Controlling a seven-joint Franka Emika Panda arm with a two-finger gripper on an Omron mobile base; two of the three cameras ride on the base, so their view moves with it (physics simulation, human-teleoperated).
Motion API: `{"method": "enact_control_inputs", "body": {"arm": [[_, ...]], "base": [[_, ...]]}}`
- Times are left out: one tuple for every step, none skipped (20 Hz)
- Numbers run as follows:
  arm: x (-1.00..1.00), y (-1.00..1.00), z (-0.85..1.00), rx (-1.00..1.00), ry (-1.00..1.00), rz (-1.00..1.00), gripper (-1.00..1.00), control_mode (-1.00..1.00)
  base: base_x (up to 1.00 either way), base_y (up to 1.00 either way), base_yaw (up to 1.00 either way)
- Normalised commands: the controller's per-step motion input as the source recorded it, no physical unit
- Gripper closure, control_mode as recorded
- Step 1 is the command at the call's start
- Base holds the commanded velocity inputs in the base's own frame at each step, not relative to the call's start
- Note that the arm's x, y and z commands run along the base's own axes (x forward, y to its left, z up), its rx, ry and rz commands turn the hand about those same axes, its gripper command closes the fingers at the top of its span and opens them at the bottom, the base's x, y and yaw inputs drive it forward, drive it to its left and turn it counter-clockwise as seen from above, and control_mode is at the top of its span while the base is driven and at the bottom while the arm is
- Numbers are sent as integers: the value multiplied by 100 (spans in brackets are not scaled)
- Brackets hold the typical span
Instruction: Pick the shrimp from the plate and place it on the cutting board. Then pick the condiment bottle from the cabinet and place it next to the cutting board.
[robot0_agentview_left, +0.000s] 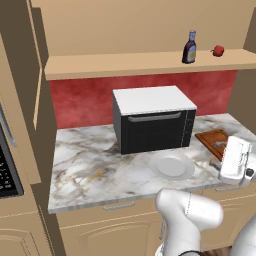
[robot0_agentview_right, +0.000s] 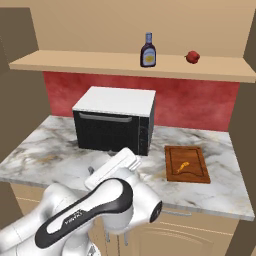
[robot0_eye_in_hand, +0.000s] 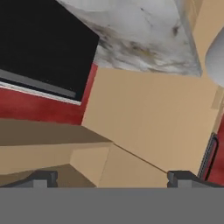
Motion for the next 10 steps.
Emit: {"method": "enact_control_inputs", "body": {"arm": [[7,0,13,31,7,-6,-100,-100],[5,0,20,27,7,-3,-100,-100],[2,0,28,23,6,-3,-100,-100],[0,0,35,22,3,-1,-100,-100],[0,0,43,18,1,0,-100,-100],[0,0,47,16,0,0,-100,-100],[0,0,52,15,0,0,-100,-100],[0,0,53,12,0,0,-100,-100],[0,0,50,5,0,0,-100,-100],[0,0,43,2,0,0,-100,-100]], "base": [[0,0,0],[0,0,0],[0,0,0],[0,0,0],[0,0,0],[0,0,0],[0,0,0],[0,0,0],[0,0,0],[0,0,0]]}}
